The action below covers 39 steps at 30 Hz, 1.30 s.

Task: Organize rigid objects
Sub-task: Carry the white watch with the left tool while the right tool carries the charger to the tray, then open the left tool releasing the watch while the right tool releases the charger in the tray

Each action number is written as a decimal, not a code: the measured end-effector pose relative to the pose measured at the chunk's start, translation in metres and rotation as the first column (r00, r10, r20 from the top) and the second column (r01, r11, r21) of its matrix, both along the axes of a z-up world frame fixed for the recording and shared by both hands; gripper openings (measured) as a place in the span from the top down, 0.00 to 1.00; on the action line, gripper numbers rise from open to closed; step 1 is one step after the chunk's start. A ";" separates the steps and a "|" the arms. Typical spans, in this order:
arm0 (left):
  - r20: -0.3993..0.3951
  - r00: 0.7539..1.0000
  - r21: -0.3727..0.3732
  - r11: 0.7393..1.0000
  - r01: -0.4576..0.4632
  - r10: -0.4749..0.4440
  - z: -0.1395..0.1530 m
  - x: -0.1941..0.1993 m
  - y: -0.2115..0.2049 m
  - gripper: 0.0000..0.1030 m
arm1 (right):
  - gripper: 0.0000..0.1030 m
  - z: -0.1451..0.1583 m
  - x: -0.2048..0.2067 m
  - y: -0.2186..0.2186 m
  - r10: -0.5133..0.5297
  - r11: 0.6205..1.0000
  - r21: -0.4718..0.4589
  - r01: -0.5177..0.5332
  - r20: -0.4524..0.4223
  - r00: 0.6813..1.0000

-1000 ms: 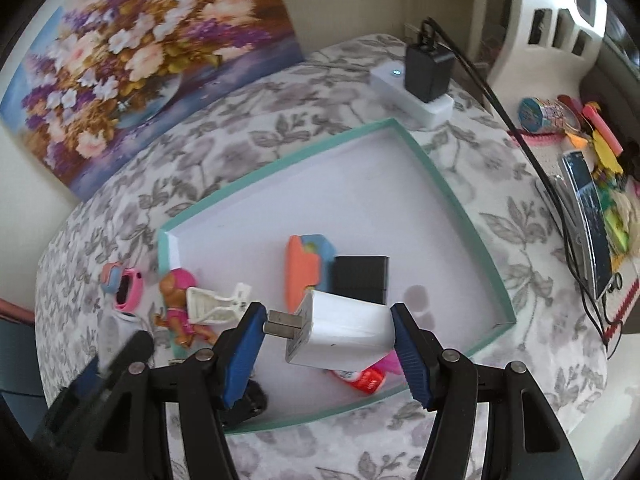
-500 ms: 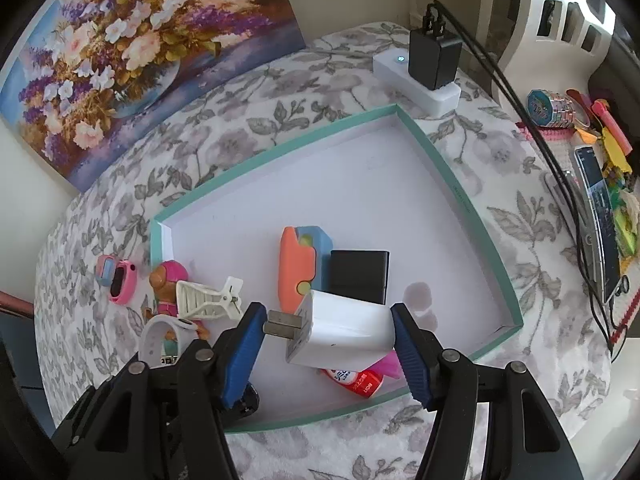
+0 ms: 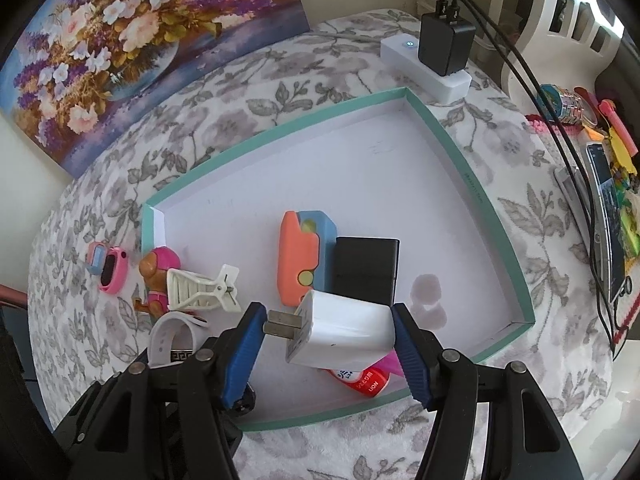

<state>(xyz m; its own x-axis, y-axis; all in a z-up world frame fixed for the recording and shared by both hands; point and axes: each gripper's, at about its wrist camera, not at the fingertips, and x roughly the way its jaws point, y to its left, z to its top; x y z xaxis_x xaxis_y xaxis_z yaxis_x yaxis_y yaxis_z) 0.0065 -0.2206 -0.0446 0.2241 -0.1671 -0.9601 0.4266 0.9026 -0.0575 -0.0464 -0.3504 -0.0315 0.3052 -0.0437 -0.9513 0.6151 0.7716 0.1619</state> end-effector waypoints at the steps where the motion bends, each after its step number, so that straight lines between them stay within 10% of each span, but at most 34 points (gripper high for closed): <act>1: -0.003 1.000 -0.001 1.000 0.002 -0.002 0.000 0.000 0.000 0.44 | 0.35 0.000 0.000 0.000 0.001 1.000 -0.001 -0.001 -0.001 1.000; 34: 0.031 0.988 -0.029 0.988 -0.153 0.154 0.022 0.022 0.046 0.33 | 0.34 0.016 -0.002 0.001 -0.013 1.000 -0.016 0.014 0.047 0.999; 39: 0.035 0.970 -0.047 0.970 -0.240 0.241 0.025 0.034 0.071 0.15 | 0.33 0.016 0.001 0.006 0.001 1.000 -0.029 0.000 0.038 0.999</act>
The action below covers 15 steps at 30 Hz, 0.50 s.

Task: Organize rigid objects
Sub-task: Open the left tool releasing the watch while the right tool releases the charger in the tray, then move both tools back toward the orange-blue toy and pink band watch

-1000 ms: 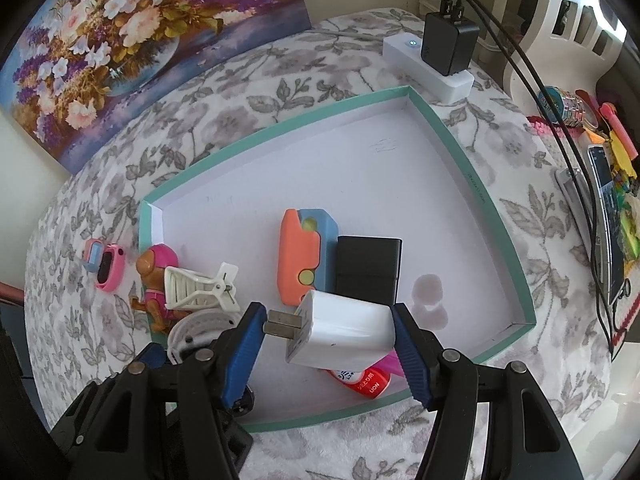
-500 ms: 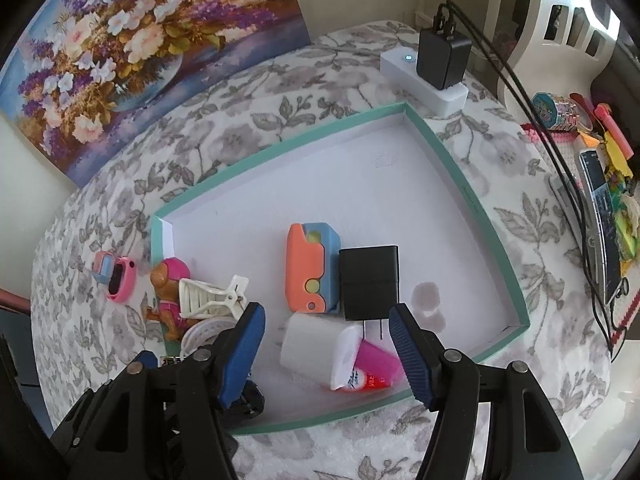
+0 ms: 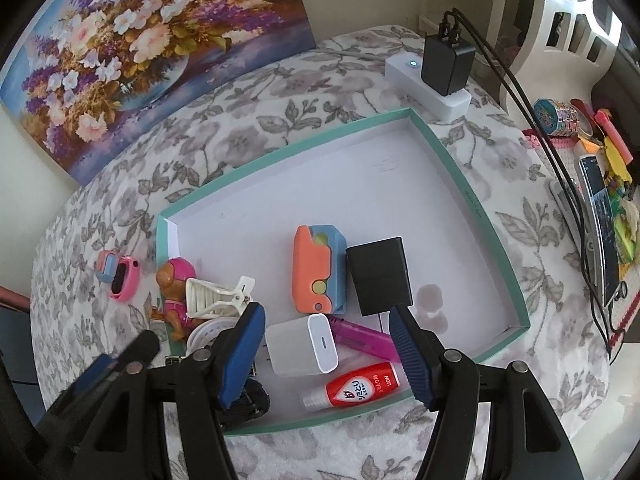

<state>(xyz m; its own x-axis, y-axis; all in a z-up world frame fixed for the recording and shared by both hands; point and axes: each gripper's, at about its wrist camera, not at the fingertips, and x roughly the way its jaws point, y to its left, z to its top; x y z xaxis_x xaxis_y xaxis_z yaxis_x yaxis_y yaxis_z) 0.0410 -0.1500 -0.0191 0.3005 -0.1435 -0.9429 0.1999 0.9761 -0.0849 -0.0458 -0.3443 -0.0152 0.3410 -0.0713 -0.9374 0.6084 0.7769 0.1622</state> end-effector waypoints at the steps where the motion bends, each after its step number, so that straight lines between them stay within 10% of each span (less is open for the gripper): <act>1: 0.000 1.000 -0.004 1.000 -0.014 0.014 0.001 0.002 0.005 0.14 | 0.31 0.000 0.001 0.002 0.003 1.000 -0.004 -0.003 -0.002 1.000; 15: 0.021 0.981 -0.030 0.981 -0.190 0.191 0.005 0.027 0.064 0.12 | 0.01 0.005 0.016 0.033 0.072 0.996 -0.052 -0.071 0.008 0.997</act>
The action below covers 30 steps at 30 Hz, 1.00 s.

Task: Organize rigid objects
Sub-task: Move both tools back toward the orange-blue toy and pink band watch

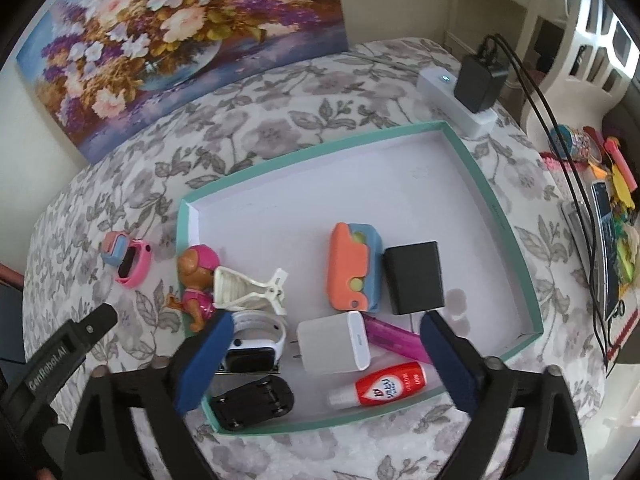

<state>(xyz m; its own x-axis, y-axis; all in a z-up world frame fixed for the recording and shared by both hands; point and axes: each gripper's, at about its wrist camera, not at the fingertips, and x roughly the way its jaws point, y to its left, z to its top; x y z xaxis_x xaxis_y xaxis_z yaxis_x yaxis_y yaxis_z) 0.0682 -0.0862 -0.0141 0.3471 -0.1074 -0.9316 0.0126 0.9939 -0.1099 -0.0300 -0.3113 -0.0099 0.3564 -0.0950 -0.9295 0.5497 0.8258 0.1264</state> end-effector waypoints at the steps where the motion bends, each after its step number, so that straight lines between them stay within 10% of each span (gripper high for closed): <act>1: 0.002 1.000 -0.002 1.000 -0.009 0.009 0.000 0.002 0.004 0.12 | 0.01 0.001 0.001 0.003 0.009 1.000 -0.005 -0.009 0.003 1.000; 30: 0.090 0.982 -0.059 0.985 -0.162 0.167 0.011 0.059 0.100 0.02 | 0.00 0.010 0.089 0.109 0.241 0.970 0.014 -0.244 0.111 0.964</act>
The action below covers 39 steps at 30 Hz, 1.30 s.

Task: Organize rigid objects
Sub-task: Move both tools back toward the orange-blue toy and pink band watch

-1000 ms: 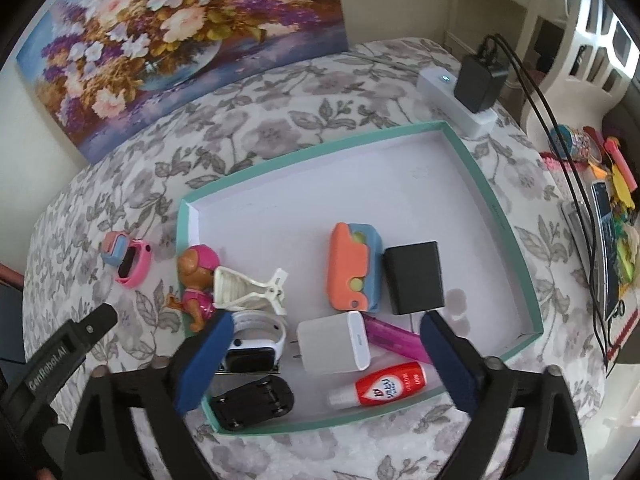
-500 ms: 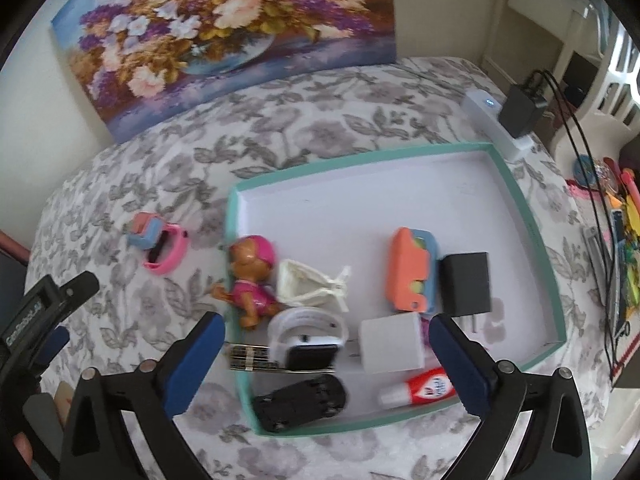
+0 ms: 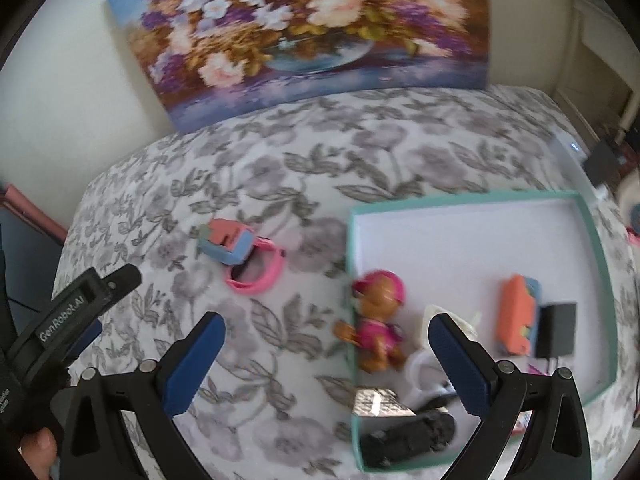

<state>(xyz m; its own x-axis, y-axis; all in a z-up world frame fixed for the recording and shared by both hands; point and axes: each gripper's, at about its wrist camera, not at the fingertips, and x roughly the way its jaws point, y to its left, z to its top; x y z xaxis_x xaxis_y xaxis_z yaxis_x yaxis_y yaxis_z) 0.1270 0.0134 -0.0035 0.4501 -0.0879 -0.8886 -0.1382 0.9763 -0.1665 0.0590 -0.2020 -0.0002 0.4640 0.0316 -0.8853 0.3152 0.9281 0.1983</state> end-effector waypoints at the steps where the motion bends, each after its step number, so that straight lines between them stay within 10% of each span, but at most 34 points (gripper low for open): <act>1: -0.006 1.000 0.004 1.000 -0.004 0.004 -0.002 0.004 0.002 0.02 | 0.00 -0.001 0.006 0.004 0.013 1.000 -0.002 -0.013 0.000 1.000; 39: -0.153 0.985 0.055 0.996 -0.075 0.082 -0.065 0.069 0.029 0.02 | 0.07 -0.092 0.105 0.058 0.188 0.980 -0.053 -0.194 -0.101 0.977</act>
